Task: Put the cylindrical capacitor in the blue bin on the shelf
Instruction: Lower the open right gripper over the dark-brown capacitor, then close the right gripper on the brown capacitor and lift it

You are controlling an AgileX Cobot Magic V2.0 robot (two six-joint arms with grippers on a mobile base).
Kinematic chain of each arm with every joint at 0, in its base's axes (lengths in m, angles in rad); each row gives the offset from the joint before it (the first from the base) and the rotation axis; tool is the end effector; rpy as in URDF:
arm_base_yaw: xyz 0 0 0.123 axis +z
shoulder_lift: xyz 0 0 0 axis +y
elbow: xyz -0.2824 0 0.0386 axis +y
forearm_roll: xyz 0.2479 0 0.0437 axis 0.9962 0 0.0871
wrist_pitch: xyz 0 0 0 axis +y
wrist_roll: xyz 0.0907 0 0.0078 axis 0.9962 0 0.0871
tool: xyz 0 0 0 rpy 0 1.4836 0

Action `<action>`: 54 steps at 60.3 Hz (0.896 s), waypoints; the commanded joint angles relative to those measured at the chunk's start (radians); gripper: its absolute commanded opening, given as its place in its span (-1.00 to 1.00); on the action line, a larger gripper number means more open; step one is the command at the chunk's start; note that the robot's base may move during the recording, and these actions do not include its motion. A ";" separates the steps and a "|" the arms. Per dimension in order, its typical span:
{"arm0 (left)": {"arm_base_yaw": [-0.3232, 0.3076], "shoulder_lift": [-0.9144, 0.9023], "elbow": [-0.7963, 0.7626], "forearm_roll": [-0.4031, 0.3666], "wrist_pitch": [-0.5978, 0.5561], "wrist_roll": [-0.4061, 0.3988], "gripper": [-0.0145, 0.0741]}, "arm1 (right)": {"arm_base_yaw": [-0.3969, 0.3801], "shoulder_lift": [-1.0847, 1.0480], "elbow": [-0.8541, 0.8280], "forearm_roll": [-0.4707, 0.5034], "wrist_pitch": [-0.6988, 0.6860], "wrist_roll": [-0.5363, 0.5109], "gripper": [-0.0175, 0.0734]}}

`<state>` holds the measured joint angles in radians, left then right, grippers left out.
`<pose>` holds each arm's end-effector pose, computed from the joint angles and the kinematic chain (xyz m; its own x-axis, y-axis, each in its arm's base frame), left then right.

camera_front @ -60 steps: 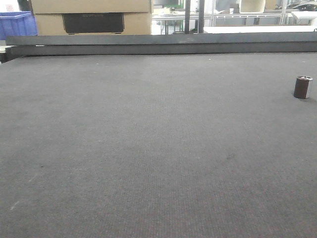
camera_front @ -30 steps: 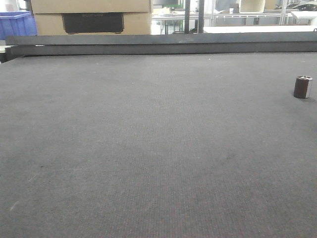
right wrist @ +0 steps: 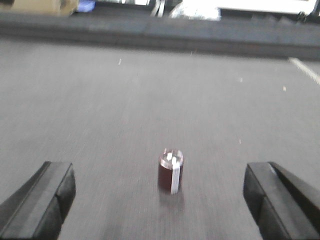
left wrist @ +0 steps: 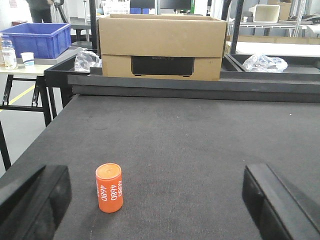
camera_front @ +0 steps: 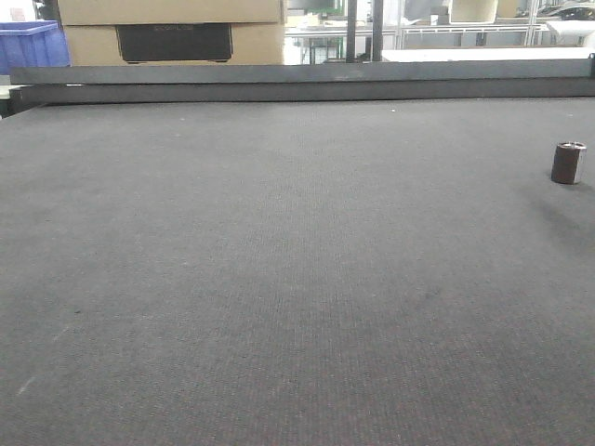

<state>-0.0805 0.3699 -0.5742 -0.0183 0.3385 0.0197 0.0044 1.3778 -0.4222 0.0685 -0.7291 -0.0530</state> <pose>0.0752 -0.0066 0.3498 -0.0466 0.0062 -0.9989 0.0866 0.9962 0.0022 0.2525 -0.0030 0.2175 -0.1401 -0.0025 -0.9901 0.0405 0.9991 -0.0082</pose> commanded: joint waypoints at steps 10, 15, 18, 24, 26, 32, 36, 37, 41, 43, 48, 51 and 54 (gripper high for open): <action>-0.008 0.002 -0.007 -0.006 -0.012 -0.006 0.70 | -0.044 0.313 -0.126 0.038 -0.193 0.000 0.64; -0.008 0.002 -0.007 -0.006 -0.012 -0.006 0.70 | -0.065 0.394 -0.186 0.038 -0.211 0.000 0.64; -0.008 0.002 -0.007 -0.006 -0.012 -0.006 0.70 | -0.074 0.429 -0.223 0.038 -0.211 0.000 0.64; -0.008 0.002 -0.007 -0.006 -0.012 -0.006 0.70 | -0.080 0.499 -0.289 0.019 -0.202 0.000 0.64; -0.008 0.002 -0.007 -0.006 -0.012 -0.006 0.70 | -0.080 0.519 -0.305 0.001 -0.197 0.000 0.64; -0.007 0.002 -0.007 0.000 -0.012 -0.006 0.70 | -0.073 0.564 -0.350 -0.054 -0.194 0.000 0.64; -0.007 0.002 -0.007 0.002 -0.012 -0.006 0.70 | -0.066 0.590 -0.373 -0.054 -0.194 0.000 0.64; -0.007 0.002 -0.007 0.002 -0.012 -0.006 0.70 | -0.066 0.595 -0.379 -0.054 -0.191 0.000 0.64; -0.007 0.002 -0.007 0.002 -0.012 -0.006 0.70 | -0.066 0.623 -0.394 -0.054 -0.188 0.000 0.64; -0.007 0.002 -0.007 0.002 -0.012 -0.006 0.70 | -0.066 0.636 -0.403 -0.054 -0.185 0.000 0.64; -0.007 0.002 -0.007 0.002 -0.012 -0.006 0.70 | -0.066 0.658 -0.407 -0.046 -0.186 0.000 0.64; -0.007 0.002 -0.007 0.002 -0.012 -0.006 0.70 | -0.066 0.672 -0.407 -0.036 -0.186 0.000 0.64; -0.007 0.002 -0.007 0.002 -0.012 -0.006 0.70 | -0.066 0.684 -0.407 -0.031 -0.186 0.000 0.64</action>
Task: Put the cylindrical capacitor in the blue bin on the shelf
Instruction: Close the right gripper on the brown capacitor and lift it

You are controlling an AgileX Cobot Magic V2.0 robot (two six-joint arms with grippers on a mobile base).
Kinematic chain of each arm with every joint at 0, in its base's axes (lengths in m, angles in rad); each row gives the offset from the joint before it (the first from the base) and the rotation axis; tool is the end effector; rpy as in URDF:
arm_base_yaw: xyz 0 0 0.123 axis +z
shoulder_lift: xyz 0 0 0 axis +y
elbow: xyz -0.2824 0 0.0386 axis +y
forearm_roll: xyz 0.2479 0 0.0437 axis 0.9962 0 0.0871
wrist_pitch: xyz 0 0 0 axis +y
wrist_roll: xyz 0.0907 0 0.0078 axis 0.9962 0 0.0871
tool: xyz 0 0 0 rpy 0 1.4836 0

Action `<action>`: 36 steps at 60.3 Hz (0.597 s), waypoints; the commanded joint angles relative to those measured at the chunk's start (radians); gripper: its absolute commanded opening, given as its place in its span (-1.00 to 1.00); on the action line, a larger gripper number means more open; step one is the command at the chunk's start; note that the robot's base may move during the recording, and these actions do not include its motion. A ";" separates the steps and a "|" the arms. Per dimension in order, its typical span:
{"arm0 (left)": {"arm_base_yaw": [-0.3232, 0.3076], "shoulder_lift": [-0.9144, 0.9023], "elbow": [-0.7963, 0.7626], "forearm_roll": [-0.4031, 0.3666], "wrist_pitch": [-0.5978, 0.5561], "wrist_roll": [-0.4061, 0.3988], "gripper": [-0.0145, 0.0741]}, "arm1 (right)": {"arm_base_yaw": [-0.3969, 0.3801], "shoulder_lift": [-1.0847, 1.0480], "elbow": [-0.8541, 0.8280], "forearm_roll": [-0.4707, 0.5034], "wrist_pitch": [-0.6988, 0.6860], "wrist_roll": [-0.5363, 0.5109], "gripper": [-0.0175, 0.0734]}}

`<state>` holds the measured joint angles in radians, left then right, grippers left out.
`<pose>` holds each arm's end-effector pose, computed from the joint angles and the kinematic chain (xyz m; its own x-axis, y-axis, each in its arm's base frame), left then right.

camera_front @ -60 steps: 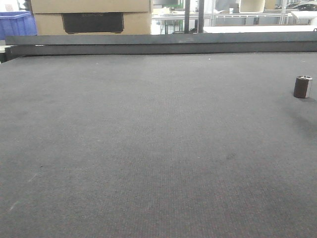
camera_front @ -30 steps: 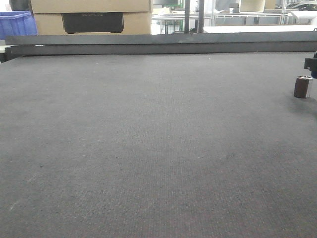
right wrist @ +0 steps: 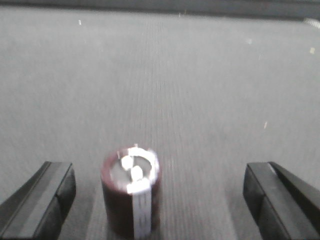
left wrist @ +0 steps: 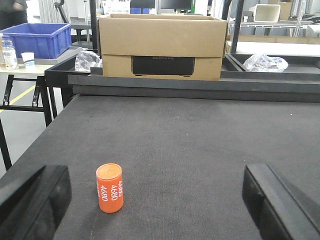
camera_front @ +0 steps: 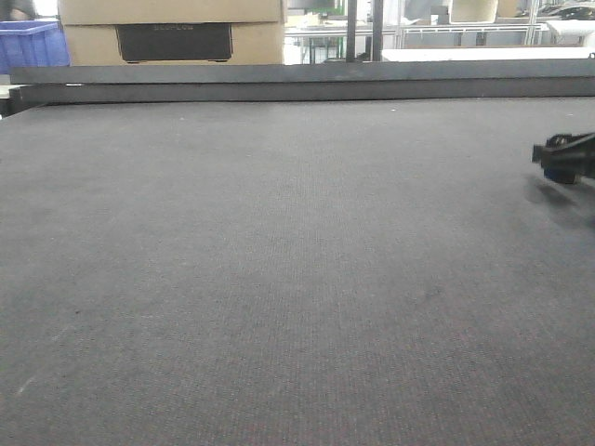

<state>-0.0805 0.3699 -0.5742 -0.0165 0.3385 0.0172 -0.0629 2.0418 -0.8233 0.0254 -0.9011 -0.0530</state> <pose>0.0752 -0.0066 0.3498 -0.0467 0.0054 -0.9989 0.0859 0.9963 0.0014 0.3768 -0.0255 0.1186 -0.2308 -0.0228 -0.9727 0.0737 0.9964 -0.0408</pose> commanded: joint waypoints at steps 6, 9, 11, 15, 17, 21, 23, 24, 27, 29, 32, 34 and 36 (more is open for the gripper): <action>-0.007 0.002 -0.007 0.000 -0.012 -0.003 0.70 | 0.002 0.036 -0.006 0.012 -0.031 0.000 0.56; -0.007 0.002 -0.007 0.000 -0.012 -0.003 0.70 | 0.002 0.041 -0.006 0.012 -0.049 0.000 0.47; -0.007 0.002 -0.007 0.000 -0.012 -0.003 0.70 | 0.002 0.041 -0.006 0.012 -0.056 0.000 0.37; -0.007 0.002 -0.007 0.000 -0.012 -0.003 0.70 | 0.002 0.041 -0.007 0.012 -0.064 0.000 0.20; -0.007 0.002 -0.007 0.000 -0.012 -0.003 0.70 | 0.002 0.041 -0.012 0.012 -0.062 0.000 0.10; -0.007 0.002 -0.007 0.000 -0.012 -0.003 0.70 | 0.002 0.041 -0.025 0.012 -0.057 0.000 -0.08; -0.007 0.002 -0.007 0.000 -0.012 -0.003 0.70 | 0.002 0.041 -0.036 0.012 -0.057 0.000 -0.14; -0.007 0.002 -0.007 0.000 -0.012 -0.003 0.70 | 0.002 0.043 -0.040 0.012 -0.054 0.000 -0.16; -0.007 0.002 -0.007 0.000 -0.012 -0.003 0.70 | 0.002 0.046 -0.053 0.012 -0.044 0.000 -0.21; -0.007 0.002 -0.007 0.000 -0.012 -0.003 0.70 | 0.002 0.048 -0.064 0.012 -0.037 0.000 -0.23; -0.007 0.002 -0.007 0.000 -0.012 -0.003 0.70 | 0.002 0.053 -0.078 0.012 -0.023 0.000 -0.24; -0.007 0.002 -0.007 0.000 -0.012 -0.003 0.70 | 0.002 0.057 -0.085 0.012 -0.009 0.000 -0.24; -0.007 0.002 -0.007 0.000 -0.012 -0.003 0.70 | 0.002 0.060 -0.091 0.012 -0.001 0.000 -0.24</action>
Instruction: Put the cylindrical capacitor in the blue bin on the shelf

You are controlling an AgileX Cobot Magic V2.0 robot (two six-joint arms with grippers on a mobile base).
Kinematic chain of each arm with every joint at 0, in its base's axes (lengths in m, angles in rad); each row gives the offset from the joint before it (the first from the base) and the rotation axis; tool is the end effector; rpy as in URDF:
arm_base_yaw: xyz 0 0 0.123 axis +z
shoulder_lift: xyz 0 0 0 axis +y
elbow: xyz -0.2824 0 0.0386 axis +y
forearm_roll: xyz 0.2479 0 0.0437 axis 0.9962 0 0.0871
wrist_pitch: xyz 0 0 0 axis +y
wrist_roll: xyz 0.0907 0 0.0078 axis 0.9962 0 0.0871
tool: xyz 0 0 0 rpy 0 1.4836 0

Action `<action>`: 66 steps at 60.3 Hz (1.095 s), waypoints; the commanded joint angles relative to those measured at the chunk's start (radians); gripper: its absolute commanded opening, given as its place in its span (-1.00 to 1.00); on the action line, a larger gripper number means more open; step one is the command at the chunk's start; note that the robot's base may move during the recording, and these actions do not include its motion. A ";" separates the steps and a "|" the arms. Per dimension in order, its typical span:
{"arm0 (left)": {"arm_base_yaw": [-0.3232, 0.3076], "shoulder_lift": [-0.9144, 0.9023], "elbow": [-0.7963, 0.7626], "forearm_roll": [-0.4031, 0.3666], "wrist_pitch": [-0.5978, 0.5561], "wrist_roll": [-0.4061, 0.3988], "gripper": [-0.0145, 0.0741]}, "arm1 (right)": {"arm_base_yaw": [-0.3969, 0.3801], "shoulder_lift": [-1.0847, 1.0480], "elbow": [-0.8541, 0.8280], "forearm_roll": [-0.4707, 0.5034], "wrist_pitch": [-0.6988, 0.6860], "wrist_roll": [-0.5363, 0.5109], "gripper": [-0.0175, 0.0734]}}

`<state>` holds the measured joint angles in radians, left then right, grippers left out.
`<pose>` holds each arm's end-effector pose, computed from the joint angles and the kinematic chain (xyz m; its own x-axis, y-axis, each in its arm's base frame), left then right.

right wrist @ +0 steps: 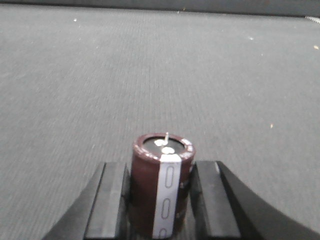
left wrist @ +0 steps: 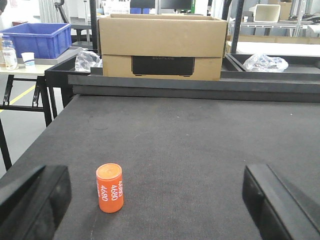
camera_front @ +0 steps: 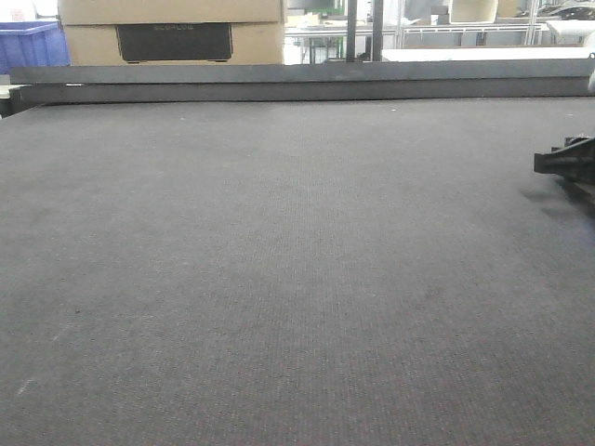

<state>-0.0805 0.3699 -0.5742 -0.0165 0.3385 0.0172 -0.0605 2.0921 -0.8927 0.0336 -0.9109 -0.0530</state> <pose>0.0752 -0.0066 0.3498 -0.0467 0.0054 -0.9989 0.0859 0.9963 0.0014 0.3931 -0.0262 0.1152 -0.2025 -0.0202 -0.9791 0.0799 0.9961 -0.0370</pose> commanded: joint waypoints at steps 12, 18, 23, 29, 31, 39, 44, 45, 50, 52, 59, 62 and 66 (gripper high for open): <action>-0.007 0.002 -0.007 0.000 -0.010 -0.003 0.70 | -0.001 0.021 -0.026 0.004 0.035 0.000 -0.43; -0.007 0.002 -0.007 0.000 -0.004 -0.003 0.70 | -0.001 0.017 -0.026 0.004 0.028 0.000 -0.85; -0.007 0.002 -0.007 0.000 0.001 -0.003 0.70 | -0.001 -0.005 -0.026 0.004 0.031 0.000 -0.98; -0.007 0.002 -0.007 0.000 0.020 -0.003 0.70 | 0.000 -0.060 -0.023 0.002 0.048 0.000 -0.97; -0.007 0.002 -0.003 0.000 0.027 -0.003 0.70 | 0.001 -0.084 -0.023 -0.001 0.064 0.000 -0.97; -0.007 0.003 0.029 0.000 0.029 -0.003 0.70 | 0.004 -0.223 -0.023 -0.049 0.155 0.000 -0.97; -0.007 0.014 0.054 0.000 0.027 -0.003 0.70 | 0.011 -0.333 -0.023 -0.087 0.236 0.000 -0.97; -0.007 0.015 0.058 0.000 0.025 -0.003 0.70 | 0.013 -0.352 -0.023 -0.090 0.252 0.000 -0.97; -0.007 0.050 0.088 0.000 -0.018 -0.003 0.68 | 0.034 -0.493 -0.023 -0.097 0.373 0.002 -0.97; -0.007 0.066 0.098 0.000 -0.037 -0.003 0.68 | 0.042 -0.530 -0.023 -0.097 0.406 0.002 -0.97; -0.007 0.139 0.151 0.000 -0.163 -0.003 0.68 | 0.075 -0.671 -0.023 -0.097 0.541 0.002 -0.97; -0.007 0.178 0.175 0.000 -0.225 -0.003 0.68 | 0.088 -0.723 -0.023 -0.097 0.588 0.002 -0.97; -0.005 0.244 0.207 0.000 -0.327 -0.003 0.68 | 0.100 -0.782 -0.023 -0.097 0.646 0.002 -0.97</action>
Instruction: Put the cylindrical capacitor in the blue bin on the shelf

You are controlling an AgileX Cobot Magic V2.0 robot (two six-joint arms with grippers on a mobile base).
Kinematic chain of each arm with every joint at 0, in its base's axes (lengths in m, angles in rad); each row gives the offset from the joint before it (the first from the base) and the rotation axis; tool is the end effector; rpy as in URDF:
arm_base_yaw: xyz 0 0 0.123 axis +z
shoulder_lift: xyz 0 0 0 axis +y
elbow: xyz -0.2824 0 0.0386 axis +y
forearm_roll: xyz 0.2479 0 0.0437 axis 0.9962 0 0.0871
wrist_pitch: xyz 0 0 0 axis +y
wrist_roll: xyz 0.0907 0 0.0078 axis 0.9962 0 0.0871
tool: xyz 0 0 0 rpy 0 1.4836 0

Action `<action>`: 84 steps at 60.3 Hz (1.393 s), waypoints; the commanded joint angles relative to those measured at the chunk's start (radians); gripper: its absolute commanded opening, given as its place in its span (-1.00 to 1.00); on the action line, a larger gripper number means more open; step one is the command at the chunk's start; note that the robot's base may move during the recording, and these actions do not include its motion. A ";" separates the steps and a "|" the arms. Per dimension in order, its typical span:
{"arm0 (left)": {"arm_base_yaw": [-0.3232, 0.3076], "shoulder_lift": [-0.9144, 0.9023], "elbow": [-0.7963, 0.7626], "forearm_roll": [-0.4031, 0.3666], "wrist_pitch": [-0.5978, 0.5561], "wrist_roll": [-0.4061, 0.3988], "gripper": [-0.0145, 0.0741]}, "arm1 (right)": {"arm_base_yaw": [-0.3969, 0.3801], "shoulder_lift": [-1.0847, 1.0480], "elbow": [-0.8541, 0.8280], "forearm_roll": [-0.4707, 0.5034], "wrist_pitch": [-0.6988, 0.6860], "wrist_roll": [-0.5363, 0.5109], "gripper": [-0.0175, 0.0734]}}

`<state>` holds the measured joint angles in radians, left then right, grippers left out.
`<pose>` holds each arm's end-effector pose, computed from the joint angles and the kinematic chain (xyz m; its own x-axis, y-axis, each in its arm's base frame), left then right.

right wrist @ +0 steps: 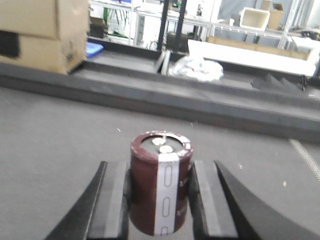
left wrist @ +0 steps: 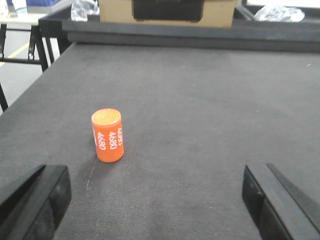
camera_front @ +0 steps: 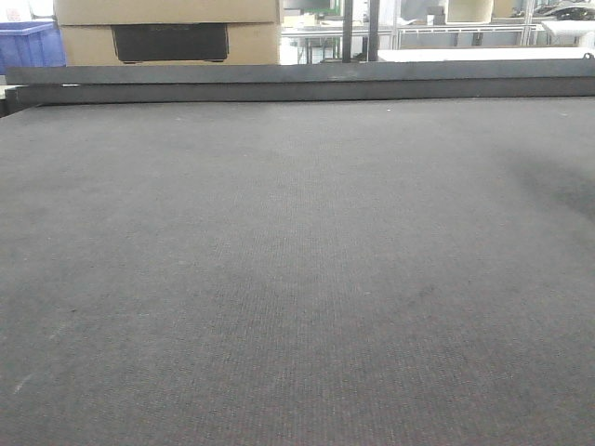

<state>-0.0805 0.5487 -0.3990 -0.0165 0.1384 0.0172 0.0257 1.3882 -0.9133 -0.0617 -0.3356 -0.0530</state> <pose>0.1196 -0.0099 0.2912 -0.1988 0.0169 -0.9799 0.0828 0.9966 0.0004 0.3179 0.0100 0.3283 -0.0472 -0.1123 -0.9926 -0.0515 0.9926 -0.1098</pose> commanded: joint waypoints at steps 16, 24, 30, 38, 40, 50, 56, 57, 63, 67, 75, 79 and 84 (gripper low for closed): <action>0.055 0.399 0.045 -0.048 -0.460 -0.003 0.68 | 0.028 -0.244 -0.002 -0.001 0.203 0.002 -0.97; 0.084 0.582 0.042 -0.067 -0.630 -0.003 0.68 | 0.028 -0.271 -0.002 -0.001 0.215 0.002 -0.97; 0.087 0.716 0.011 -0.067 -0.711 -0.003 0.68 | 0.028 -0.271 -0.002 -0.001 0.215 0.002 -0.97; 0.087 0.884 -0.064 -0.061 -0.791 -0.003 0.68 | 0.028 -0.271 -0.002 -0.001 0.215 0.002 -0.97; 0.087 0.922 -0.087 -0.061 -0.803 -0.003 0.68 | 0.028 -0.271 -0.002 -0.001 0.215 0.002 -0.97; 0.087 1.090 -0.218 -0.069 -0.801 -0.003 0.68 | 0.028 -0.271 -0.002 -0.001 0.215 0.002 -0.97; 0.087 1.157 -0.276 -0.109 -0.801 -0.003 0.68 | 0.028 -0.271 -0.002 -0.001 0.215 0.002 -0.97; 0.087 1.169 -0.286 -0.120 -0.801 -0.003 0.68 | 0.028 -0.271 -0.002 -0.001 0.215 0.002 -0.97; 0.087 1.221 -0.327 -0.149 -0.803 -0.003 0.68 | 0.028 -0.271 -0.002 -0.001 0.215 0.002 -0.97; 0.087 1.253 -0.354 -0.150 -0.803 -0.001 0.68 | 0.028 -0.271 -0.002 -0.001 0.215 0.002 -0.97; 0.088 1.317 -0.405 -0.150 -0.803 -0.001 0.68 | 0.028 -0.271 -0.002 -0.001 0.215 0.002 -0.97; 0.088 1.342 -0.431 -0.150 -0.803 0.008 0.68 | 0.028 -0.271 -0.002 -0.001 0.215 0.002 -0.97; 0.095 1.369 -0.459 -0.153 -0.805 0.008 0.68 | 0.028 -0.271 -0.002 -0.001 0.215 0.002 -0.97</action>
<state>0.0073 1.9006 -0.8336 -0.1611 -0.6411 0.0193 0.0527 1.1261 -0.9133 -0.0617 -0.0962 -0.0512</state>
